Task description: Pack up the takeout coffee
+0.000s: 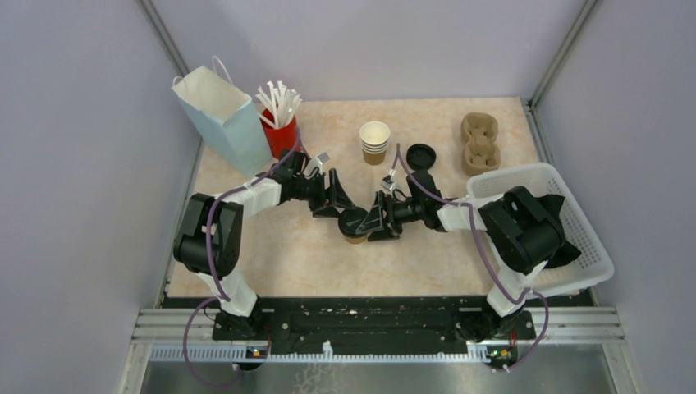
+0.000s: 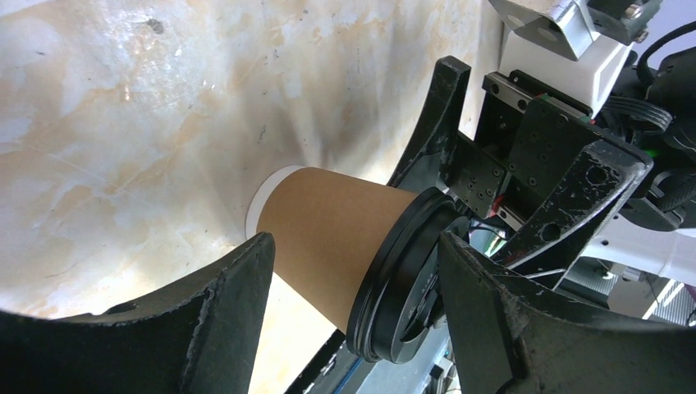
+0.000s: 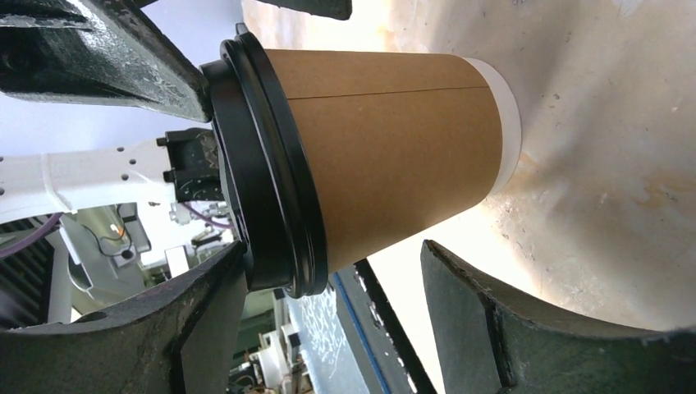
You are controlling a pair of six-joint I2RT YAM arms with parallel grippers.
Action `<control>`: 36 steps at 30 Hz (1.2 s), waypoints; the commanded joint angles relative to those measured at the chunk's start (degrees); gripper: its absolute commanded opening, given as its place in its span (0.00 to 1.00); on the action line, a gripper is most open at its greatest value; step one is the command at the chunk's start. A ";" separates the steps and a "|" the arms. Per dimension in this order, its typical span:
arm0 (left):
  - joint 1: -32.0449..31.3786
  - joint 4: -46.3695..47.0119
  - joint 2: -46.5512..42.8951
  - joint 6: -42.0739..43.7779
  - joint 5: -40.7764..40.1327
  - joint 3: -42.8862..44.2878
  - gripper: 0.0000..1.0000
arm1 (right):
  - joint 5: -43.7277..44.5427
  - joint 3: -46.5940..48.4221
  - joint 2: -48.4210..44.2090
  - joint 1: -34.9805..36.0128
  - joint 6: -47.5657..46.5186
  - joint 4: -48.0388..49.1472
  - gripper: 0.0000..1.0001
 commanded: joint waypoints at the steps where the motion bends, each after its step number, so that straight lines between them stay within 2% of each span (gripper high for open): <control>1: 0.09 -4.47 1.26 3.67 -7.49 -2.87 0.77 | 8.16 -2.46 2.55 -0.05 -6.36 -9.40 0.72; 5: 0.11 -6.56 0.45 3.85 -7.10 0.02 0.77 | 8.31 3.41 -0.04 -0.07 -7.80 -16.04 0.73; 13: 0.07 -8.42 -4.22 2.18 -4.66 2.34 0.85 | 8.26 13.08 -4.90 -0.38 -9.99 -26.60 0.77; 18: 0.07 -6.70 -5.07 0.71 -2.60 -0.72 0.88 | 8.87 12.45 -6.25 -0.79 -9.31 -27.05 0.79; 24: -0.06 0.17 -6.93 -5.49 0.64 -6.24 0.83 | 7.99 12.13 -5.60 -0.79 -4.62 -22.48 0.79; 26: -0.46 2.37 -8.31 -7.90 0.99 -7.86 0.79 | 8.20 12.94 -4.65 -0.86 -2.74 -21.79 0.77; 30: -1.93 4.15 -10.93 -10.64 0.41 -10.67 0.77 | 7.87 15.46 -2.82 -0.94 0.01 -21.42 0.67; 36: -6.57 5.76 -14.80 -14.63 -2.08 -14.39 0.78 | 9.50 20.84 0.18 -0.98 -2.14 -26.96 0.62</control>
